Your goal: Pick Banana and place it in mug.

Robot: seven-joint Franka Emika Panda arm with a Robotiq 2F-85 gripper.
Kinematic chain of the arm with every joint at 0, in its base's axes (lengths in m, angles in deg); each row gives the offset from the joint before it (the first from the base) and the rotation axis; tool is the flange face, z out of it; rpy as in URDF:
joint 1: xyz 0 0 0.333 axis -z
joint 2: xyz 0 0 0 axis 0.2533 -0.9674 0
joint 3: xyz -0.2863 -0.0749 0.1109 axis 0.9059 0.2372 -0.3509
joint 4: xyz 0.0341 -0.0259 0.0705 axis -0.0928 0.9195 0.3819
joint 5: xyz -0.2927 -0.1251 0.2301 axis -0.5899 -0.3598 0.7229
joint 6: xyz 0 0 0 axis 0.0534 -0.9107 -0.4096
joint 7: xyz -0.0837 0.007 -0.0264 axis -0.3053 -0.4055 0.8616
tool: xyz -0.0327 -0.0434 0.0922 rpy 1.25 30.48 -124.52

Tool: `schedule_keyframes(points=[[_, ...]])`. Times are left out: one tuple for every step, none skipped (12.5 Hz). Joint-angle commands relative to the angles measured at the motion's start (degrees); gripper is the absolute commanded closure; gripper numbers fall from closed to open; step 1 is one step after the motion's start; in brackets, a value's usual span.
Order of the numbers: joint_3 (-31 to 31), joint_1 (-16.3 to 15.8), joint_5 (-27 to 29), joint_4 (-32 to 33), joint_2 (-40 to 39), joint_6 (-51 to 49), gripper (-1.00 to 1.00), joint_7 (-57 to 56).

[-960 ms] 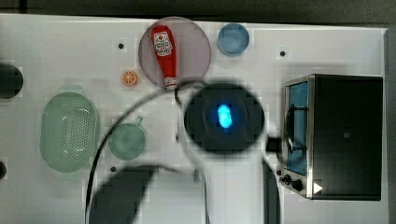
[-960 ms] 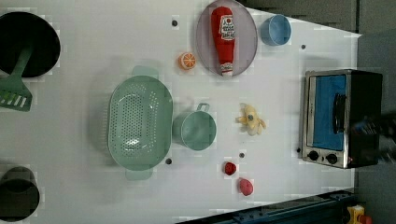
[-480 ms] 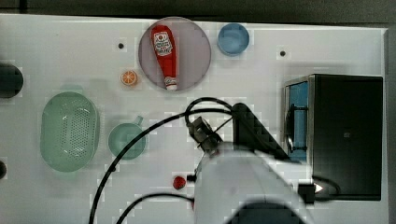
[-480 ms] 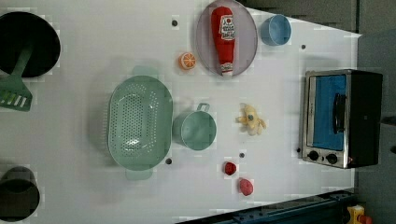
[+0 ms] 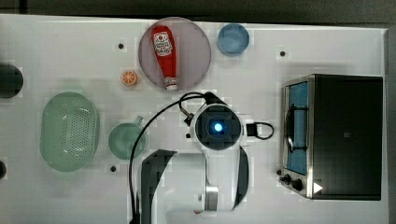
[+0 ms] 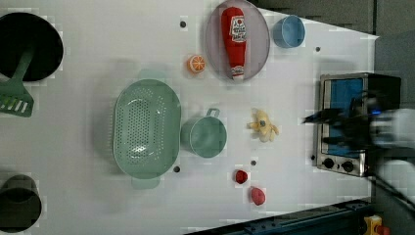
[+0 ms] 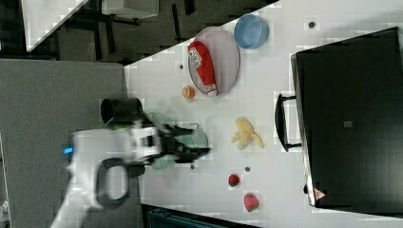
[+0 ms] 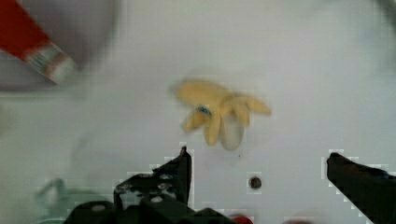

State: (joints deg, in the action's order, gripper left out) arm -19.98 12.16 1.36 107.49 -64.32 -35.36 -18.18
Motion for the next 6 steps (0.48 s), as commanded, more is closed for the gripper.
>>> schedule_keyframes(points=[[-0.02,0.8,-0.35,1.8,-4.02,8.74,-1.0,-9.88],[-0.01,0.81,-0.35,2.68,-6.78,12.07,-1.0,-10.96],[-0.04,0.8,-0.35,3.46,-9.96,16.2,-1.0,-10.98],[-0.06,0.8,-0.35,3.85,-12.45,19.55,-1.0,-10.98],[-0.11,0.8,-0.35,4.19,-15.06,22.36,-1.0,-10.98],[-0.45,0.79,-0.35,4.2,-17.44,24.49,-1.0,-10.98]])
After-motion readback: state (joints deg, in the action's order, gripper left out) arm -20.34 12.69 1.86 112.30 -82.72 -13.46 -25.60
